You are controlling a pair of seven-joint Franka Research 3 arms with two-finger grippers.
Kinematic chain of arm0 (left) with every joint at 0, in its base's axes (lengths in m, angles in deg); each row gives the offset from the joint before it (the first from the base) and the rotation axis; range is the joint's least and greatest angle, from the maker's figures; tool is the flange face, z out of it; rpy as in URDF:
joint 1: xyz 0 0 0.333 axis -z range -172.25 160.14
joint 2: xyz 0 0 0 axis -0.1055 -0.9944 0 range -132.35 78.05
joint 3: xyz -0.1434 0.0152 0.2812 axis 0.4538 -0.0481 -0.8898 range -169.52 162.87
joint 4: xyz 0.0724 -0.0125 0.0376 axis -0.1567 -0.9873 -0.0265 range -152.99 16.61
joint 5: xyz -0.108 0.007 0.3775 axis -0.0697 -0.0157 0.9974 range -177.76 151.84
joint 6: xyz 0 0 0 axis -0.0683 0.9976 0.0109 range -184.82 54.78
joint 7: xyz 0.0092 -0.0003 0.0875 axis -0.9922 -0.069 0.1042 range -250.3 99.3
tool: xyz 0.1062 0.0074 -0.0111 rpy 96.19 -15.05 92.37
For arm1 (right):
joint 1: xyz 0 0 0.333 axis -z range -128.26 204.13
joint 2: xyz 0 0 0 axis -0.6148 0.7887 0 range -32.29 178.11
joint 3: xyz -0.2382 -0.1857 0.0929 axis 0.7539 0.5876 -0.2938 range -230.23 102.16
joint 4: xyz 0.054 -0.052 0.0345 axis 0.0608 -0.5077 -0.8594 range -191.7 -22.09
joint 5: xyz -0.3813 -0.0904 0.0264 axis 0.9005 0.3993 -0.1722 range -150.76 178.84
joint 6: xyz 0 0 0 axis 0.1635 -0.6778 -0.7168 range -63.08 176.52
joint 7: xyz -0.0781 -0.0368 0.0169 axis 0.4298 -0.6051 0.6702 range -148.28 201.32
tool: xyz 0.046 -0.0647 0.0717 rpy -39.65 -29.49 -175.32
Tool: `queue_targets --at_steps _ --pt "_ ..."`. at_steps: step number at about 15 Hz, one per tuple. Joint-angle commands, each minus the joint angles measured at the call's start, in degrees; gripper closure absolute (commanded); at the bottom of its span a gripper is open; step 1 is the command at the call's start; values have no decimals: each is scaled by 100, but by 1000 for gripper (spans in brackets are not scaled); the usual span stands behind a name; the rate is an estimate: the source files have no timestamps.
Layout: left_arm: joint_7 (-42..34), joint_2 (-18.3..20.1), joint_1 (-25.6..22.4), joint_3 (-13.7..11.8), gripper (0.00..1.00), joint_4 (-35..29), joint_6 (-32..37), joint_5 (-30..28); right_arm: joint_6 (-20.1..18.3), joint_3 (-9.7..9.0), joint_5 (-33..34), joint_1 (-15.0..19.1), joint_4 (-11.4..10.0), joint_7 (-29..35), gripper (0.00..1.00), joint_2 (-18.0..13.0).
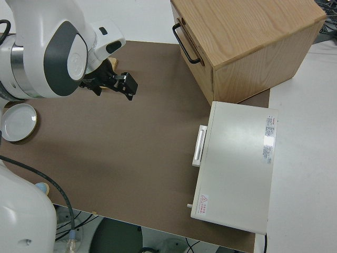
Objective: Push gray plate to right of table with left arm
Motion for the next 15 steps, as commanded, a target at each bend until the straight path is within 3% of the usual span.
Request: queue_targets --at_steps 1,15 --pt "-50 81 -57 81 9 -80 62 53 1 -83 -123 141 -156 59 5 -157" --pt "20 186 -30 117 9 -256 53 53 1 -83 -123 141 -156 59 5 -157"
